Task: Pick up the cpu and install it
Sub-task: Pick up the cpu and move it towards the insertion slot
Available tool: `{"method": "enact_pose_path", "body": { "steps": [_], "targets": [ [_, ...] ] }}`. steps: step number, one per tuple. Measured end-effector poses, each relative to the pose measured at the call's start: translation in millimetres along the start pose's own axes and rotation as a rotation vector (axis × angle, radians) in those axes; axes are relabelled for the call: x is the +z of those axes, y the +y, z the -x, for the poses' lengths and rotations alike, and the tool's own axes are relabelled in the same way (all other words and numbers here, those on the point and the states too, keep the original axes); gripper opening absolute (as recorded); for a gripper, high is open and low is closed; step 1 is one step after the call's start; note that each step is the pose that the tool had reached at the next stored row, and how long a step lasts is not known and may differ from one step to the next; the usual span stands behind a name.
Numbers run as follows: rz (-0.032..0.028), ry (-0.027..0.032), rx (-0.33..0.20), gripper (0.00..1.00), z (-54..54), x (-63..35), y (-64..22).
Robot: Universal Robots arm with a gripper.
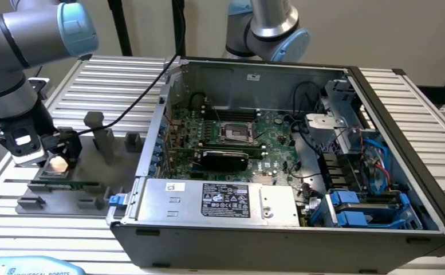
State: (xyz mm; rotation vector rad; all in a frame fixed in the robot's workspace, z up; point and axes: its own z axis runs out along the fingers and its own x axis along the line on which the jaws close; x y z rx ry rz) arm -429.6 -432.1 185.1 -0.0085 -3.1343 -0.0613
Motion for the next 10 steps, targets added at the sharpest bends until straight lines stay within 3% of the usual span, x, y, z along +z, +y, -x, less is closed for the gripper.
{"method": "enact_pose_path", "body": {
  "steps": [7,8,10],
  "targets": [
    [0.0000,0.0000,0.000,0.69,0.0,0.0,0.0],
    [0.0000,0.0000,0.000,0.62,0.0,0.0,0.0],
    [0.0000,0.0000,0.000,0.62,0.0,0.0,0.0]
  ]
}}
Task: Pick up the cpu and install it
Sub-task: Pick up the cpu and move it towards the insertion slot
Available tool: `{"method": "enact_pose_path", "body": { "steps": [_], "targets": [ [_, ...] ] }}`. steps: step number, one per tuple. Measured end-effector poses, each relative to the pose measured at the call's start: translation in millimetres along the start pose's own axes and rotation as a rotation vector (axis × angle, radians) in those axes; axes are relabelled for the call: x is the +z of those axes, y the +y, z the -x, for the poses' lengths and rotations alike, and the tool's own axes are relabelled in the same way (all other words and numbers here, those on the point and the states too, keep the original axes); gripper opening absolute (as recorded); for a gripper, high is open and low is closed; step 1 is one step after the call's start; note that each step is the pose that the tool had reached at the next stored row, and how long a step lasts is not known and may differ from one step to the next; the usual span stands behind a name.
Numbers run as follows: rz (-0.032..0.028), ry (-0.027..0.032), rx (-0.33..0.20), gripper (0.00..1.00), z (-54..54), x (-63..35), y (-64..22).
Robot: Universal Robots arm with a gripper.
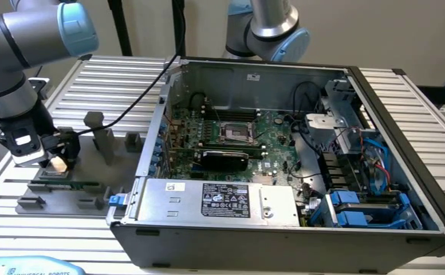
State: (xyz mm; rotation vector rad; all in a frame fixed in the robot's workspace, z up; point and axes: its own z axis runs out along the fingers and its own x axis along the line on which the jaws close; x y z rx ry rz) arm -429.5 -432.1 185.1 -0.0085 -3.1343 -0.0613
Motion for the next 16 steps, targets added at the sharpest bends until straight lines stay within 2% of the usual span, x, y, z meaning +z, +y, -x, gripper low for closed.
{"method": "enact_pose_path", "body": {
  "steps": [16],
  "targets": [
    [0.0000,-0.0020,0.000,0.62,0.0,1.4,-0.1]
  ]
}}
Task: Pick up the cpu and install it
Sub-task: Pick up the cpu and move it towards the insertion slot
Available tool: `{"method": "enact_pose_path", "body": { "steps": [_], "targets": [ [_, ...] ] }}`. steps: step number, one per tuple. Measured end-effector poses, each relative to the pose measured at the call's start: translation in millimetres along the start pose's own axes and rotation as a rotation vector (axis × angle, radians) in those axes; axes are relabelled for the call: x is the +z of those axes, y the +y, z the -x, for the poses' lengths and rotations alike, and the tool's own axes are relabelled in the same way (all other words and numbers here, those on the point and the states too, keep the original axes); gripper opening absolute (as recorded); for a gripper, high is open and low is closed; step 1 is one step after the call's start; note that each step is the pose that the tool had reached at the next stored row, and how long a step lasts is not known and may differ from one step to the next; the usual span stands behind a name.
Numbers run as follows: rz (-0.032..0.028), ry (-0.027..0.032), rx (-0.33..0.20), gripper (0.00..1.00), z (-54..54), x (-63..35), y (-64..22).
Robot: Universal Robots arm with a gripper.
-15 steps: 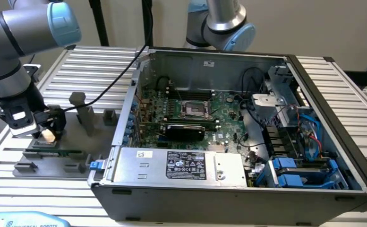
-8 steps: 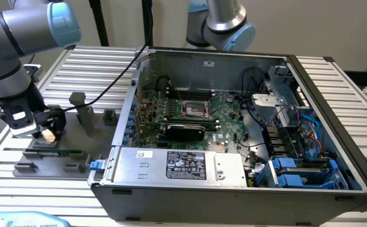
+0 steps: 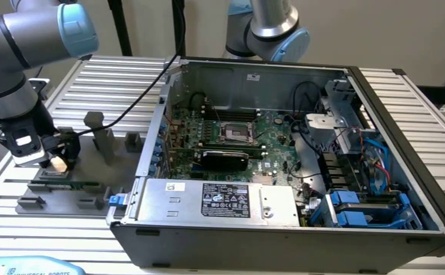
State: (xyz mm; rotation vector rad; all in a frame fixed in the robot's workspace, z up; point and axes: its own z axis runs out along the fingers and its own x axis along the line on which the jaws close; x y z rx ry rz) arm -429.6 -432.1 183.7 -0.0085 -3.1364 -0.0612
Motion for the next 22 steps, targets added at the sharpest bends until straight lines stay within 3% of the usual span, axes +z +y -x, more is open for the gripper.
{"method": "enact_pose_path", "body": {
  "steps": [3,4,14,17,18,22],
  "targets": [
    [0.0000,0.0000,0.000,0.60,0.0,0.0,0.0],
    [0.0000,0.0000,0.000,0.55,0.0,0.0,0.0],
    [0.0001,-0.0001,0.000,0.55,0.0,0.0,0.0],
    [0.0001,-0.0002,0.000,0.56,0.0,0.1,0.0],
    [0.0001,-0.0001,0.000,0.62,0.0,0.0,0.0],
    [0.0001,-0.0001,0.000,0.62,0.0,0.0,0.0]
  ]
}}
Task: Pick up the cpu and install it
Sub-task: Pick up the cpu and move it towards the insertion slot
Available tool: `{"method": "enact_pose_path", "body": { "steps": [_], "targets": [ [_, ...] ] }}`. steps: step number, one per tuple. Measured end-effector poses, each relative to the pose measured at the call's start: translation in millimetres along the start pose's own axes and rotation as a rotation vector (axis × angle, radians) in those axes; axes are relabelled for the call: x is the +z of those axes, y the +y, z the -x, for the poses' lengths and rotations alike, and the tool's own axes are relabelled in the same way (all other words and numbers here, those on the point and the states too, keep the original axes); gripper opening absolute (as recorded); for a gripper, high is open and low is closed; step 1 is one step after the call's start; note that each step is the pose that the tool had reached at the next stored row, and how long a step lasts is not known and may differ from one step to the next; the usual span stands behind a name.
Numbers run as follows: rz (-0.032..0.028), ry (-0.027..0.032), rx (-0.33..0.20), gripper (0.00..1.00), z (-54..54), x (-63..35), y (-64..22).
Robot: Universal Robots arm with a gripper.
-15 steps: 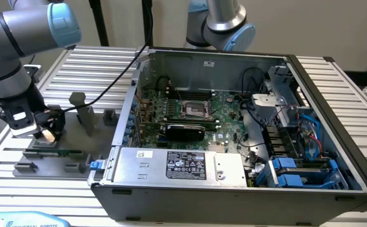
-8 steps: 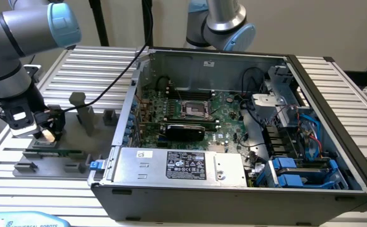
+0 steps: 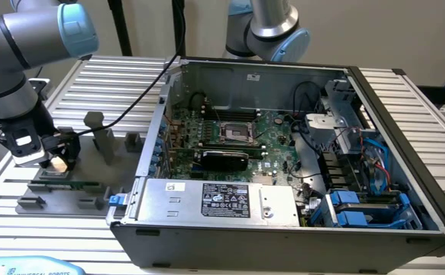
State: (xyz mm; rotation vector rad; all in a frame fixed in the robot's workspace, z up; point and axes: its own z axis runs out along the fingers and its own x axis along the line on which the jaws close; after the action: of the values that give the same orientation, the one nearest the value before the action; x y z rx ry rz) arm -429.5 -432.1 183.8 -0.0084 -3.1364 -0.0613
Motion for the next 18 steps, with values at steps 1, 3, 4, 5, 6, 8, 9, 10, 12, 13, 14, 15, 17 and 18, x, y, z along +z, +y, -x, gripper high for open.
{"method": "enact_pose_path", "body": {
  "steps": [1,3,4,5,6,8,9,10,12,13,14,15,17,18],
  "targets": [
    [0.0000,-0.0001,0.000,0.62,0.0,0.0,0.0],
    [0.0000,0.0000,0.000,0.62,0.0,-0.3,0.0],
    [0.0000,0.0000,0.000,0.62,0.0,-0.4,0.0],
    [0.0000,0.0000,0.000,0.62,0.0,-0.8,0.0],
    [0.0000,0.0000,0.000,0.62,0.0,-0.8,0.0],
    [0.0000,0.0000,0.000,0.62,0.0,-0.8,0.0],
    [0.0000,-0.0001,0.000,0.62,0.0,-0.8,0.0],
    [0.0000,0.0000,0.000,0.62,0.0,-0.8,0.0],
    [0.0000,0.0000,0.000,0.62,0.0,-0.8,0.0],
    [0.0000,0.0000,0.000,0.62,0.0,-0.9,0.0],
    [0.0000,0.0000,0.000,0.62,0.0,-0.9,0.0],
    [0.0000,0.0000,0.000,0.60,0.0,-0.9,0.0],
    [-0.0001,0.0001,0.000,0.55,0.0,-1.1,0.0],
    [0.0000,0.0000,0.000,0.55,0.0,-1.1,0.1]
  ]
}}
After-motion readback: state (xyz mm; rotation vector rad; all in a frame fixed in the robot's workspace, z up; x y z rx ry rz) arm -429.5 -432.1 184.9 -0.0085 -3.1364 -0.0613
